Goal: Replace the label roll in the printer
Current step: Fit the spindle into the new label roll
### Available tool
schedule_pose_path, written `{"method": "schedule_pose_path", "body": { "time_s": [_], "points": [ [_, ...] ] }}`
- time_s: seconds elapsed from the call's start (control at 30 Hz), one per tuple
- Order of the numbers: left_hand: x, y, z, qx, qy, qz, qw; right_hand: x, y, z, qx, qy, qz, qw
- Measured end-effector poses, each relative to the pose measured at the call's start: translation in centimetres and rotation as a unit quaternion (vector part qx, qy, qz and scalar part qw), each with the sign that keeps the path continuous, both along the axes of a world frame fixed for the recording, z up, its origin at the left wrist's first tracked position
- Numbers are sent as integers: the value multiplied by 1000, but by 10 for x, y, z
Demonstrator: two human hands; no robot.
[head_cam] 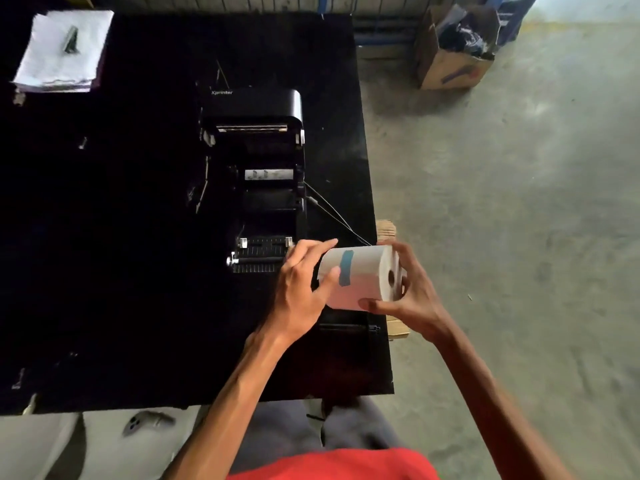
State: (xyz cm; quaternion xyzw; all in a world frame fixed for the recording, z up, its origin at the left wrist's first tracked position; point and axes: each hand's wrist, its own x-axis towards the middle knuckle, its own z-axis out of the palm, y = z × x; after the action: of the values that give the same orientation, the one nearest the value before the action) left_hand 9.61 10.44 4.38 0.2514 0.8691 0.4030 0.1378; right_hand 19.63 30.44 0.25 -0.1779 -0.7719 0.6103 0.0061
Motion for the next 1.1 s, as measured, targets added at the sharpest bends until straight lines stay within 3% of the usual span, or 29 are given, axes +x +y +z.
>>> {"method": "schedule_pose_path", "body": {
  "time_s": [0.17, 0.57, 0.77, 0.9, 1.0, 1.1],
  "points": [
    [-11, 9, 31, -30, 17, -99, 995, 13, -14, 18, -31, 35, -9, 999],
    [-14, -1, 62, -14, 88, -139, 986, 32, -24, 20, -66, 57, -35, 996],
    [13, -18, 57, 17, 158, -88, 983, 33, -25, 1, -191, 12, -125, 974],
    [21, -39, 34, 25, 152, -44, 987, 34, -16, -6, -211, -12, -173, 962],
    [22, -46, 3, 4, 111, 15, 994, 37, -7, -8, -212, -17, -186, 959],
    [21, -38, -34, -22, 17, 99, 995, 43, 0, -9, -227, -21, -200, 953]
  ]
}}
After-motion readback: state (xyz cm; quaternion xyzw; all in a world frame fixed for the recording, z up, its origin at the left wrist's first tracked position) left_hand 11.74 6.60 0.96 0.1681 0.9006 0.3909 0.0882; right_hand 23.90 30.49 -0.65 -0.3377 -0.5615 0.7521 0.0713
